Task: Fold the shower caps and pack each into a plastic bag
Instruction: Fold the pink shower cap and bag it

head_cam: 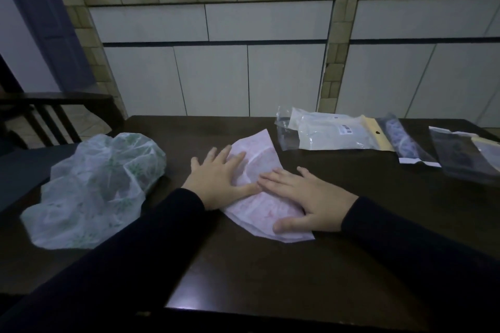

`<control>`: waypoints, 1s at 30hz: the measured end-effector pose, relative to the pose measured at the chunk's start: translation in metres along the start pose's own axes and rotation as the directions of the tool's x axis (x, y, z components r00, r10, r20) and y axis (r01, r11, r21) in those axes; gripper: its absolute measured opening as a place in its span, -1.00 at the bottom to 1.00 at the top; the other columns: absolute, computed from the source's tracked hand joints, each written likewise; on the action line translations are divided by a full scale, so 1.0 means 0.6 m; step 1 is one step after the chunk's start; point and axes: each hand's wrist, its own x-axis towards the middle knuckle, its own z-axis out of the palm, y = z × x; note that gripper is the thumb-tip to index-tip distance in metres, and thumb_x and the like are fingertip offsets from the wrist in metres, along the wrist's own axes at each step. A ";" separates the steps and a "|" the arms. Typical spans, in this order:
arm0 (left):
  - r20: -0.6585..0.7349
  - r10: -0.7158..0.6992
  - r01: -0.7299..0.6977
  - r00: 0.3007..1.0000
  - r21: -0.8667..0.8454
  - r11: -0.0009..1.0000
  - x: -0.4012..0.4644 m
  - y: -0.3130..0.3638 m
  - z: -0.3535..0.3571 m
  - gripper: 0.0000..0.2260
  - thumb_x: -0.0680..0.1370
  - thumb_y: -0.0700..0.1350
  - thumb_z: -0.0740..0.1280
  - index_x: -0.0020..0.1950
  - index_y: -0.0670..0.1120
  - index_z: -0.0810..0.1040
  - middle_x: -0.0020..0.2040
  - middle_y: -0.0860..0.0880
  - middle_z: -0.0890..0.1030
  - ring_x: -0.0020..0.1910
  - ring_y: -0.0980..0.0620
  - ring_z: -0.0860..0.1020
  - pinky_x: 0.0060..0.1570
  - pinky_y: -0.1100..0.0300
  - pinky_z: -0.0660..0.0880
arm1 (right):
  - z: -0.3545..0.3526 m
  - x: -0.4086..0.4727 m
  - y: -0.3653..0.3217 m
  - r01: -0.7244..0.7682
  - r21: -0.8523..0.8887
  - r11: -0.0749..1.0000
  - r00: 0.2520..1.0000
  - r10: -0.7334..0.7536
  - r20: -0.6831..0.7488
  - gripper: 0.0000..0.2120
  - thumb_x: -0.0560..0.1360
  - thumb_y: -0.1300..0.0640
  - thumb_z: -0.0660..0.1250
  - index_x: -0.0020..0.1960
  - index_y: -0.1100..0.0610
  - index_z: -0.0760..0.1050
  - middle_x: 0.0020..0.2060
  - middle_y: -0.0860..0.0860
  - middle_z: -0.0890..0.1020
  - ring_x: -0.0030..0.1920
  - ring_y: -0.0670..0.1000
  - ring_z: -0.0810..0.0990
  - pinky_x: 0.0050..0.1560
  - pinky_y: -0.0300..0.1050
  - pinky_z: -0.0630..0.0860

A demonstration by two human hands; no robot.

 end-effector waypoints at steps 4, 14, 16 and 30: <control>-0.436 0.215 -0.274 0.874 -0.076 0.959 -0.022 0.014 -0.017 -0.67 0.52 0.22 0.23 0.23 0.13 0.50 0.19 0.09 0.50 0.11 0.15 0.40 0.18 0.12 0.36 | -0.013 -0.025 0.013 0.208 0.072 0.976 0.918 -0.169 -0.358 -0.75 0.47 -0.13 0.32 0.05 -0.04 0.61 0.03 -0.17 0.58 0.08 -0.20 0.48 0.12 -0.20 0.39; -0.186 0.501 -0.531 0.845 -0.402 0.746 -0.052 0.014 0.007 -0.73 0.32 0.25 0.48 -0.07 0.18 0.58 -0.12 0.20 0.50 -0.12 0.23 0.47 -0.15 0.39 0.38 | -0.021 -0.034 0.019 0.206 0.178 0.962 0.969 -0.176 -0.173 -0.65 0.34 0.29 0.40 0.06 -0.02 0.60 0.08 -0.21 0.50 0.18 -0.17 0.44 0.23 -0.42 0.29; -0.206 0.512 -0.551 0.834 -0.354 0.756 -0.055 0.014 0.008 -0.78 0.40 0.24 0.42 -0.07 0.15 0.60 -0.12 0.19 0.50 -0.14 0.21 0.50 -0.18 0.38 0.41 | -0.021 -0.033 0.019 0.199 0.186 0.962 0.972 -0.170 -0.161 -0.72 0.38 0.19 0.44 0.07 -0.02 0.60 0.09 -0.22 0.52 0.18 -0.20 0.45 0.24 -0.46 0.24; -0.316 0.311 -0.409 0.896 -0.316 0.856 -0.073 0.020 0.009 -0.83 0.49 0.15 0.35 -0.19 0.10 0.63 -0.29 0.20 0.59 -0.26 0.25 0.53 -0.25 0.37 0.44 | -0.008 -0.016 0.017 -0.046 0.398 0.916 0.939 0.175 -0.295 -0.77 0.39 -0.29 0.22 -0.24 -0.24 0.59 -0.32 -0.15 0.62 -0.17 -0.19 0.55 -0.04 -0.37 0.33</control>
